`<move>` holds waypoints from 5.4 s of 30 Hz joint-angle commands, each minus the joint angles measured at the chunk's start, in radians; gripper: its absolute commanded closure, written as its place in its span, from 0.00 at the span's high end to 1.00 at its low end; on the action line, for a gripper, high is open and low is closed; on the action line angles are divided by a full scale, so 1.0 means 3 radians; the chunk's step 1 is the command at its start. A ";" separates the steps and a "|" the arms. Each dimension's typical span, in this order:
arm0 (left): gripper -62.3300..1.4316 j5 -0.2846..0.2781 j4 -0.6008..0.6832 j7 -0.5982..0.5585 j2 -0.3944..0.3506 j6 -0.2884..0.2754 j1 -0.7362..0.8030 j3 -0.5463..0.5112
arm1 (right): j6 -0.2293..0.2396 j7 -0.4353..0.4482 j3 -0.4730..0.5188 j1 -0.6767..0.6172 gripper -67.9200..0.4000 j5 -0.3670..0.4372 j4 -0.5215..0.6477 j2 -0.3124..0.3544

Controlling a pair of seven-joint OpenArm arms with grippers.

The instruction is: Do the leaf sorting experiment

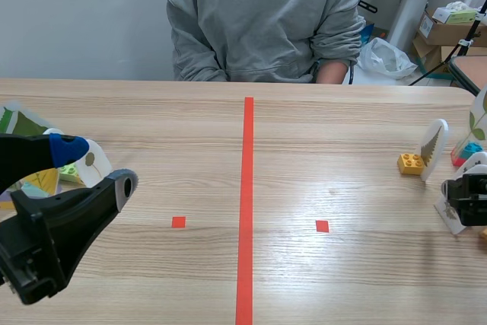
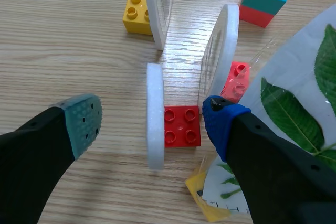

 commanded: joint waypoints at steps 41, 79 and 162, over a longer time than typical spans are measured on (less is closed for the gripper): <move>0.75 -0.0022 0.0039 -0.0058 0.0017 -0.0005 -0.0010 0.0015 | 0.0958 -0.0636 0.0064 -0.1228 0.79 0.0839 0.2616 0.0272; 0.75 -0.0022 0.0039 -0.0058 0.0018 -0.0005 -0.0010 0.0015 | 0.0958 -0.0373 -0.0444 -0.1227 0.79 0.0670 0.2701 0.0295; 0.75 -0.0020 0.0024 -0.0034 -0.0003 -0.0005 -0.0029 0.0015 | 0.0958 -0.0389 -0.0443 -0.1228 0.79 0.0755 0.2701 0.0333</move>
